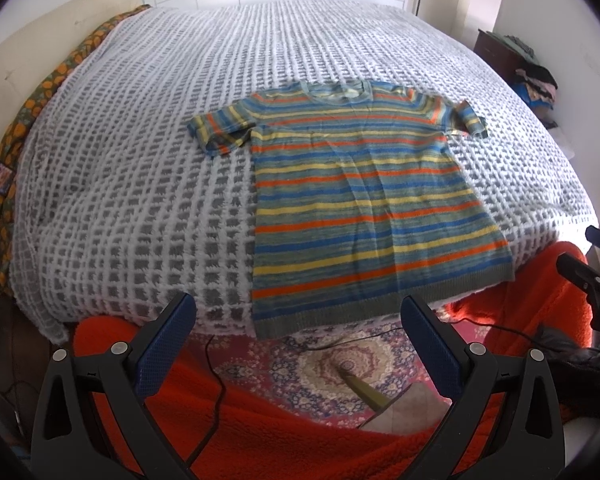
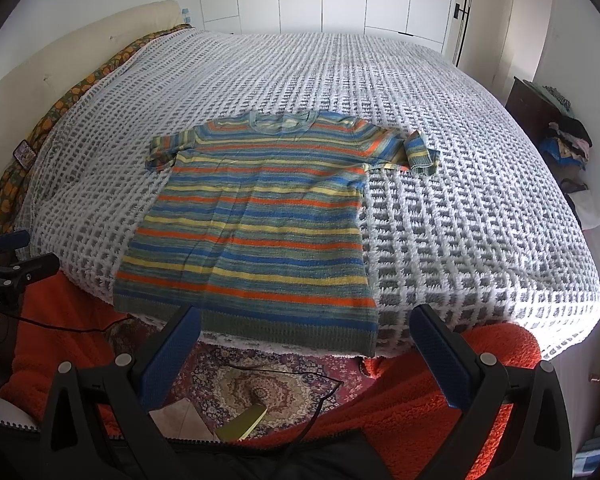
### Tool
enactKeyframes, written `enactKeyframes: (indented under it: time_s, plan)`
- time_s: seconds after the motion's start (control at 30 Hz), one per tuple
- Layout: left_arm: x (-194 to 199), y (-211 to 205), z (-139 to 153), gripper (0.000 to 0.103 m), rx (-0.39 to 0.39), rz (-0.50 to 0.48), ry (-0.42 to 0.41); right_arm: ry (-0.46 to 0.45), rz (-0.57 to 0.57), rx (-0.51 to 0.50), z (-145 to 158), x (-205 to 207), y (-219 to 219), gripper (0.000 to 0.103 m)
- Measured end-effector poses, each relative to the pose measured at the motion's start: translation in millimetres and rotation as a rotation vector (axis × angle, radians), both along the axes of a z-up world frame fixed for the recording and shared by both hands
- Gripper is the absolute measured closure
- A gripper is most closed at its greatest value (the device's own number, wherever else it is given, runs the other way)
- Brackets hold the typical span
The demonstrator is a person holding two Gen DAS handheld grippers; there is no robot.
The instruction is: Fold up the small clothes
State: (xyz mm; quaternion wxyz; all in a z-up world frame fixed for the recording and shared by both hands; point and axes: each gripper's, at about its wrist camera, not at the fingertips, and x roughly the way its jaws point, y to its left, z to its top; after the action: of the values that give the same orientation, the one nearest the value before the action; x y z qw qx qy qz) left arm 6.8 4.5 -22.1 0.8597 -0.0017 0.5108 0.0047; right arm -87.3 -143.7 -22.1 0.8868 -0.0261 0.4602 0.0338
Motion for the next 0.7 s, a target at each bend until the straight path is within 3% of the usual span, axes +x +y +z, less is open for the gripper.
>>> enactKeyframes:
  time_s: [0.7]
  plan:
    - [5.1,3.3,1.6,0.001,0.000,0.005,-0.008,0.006,0.011,0.008,1.6,6.0,4.3,0.000]
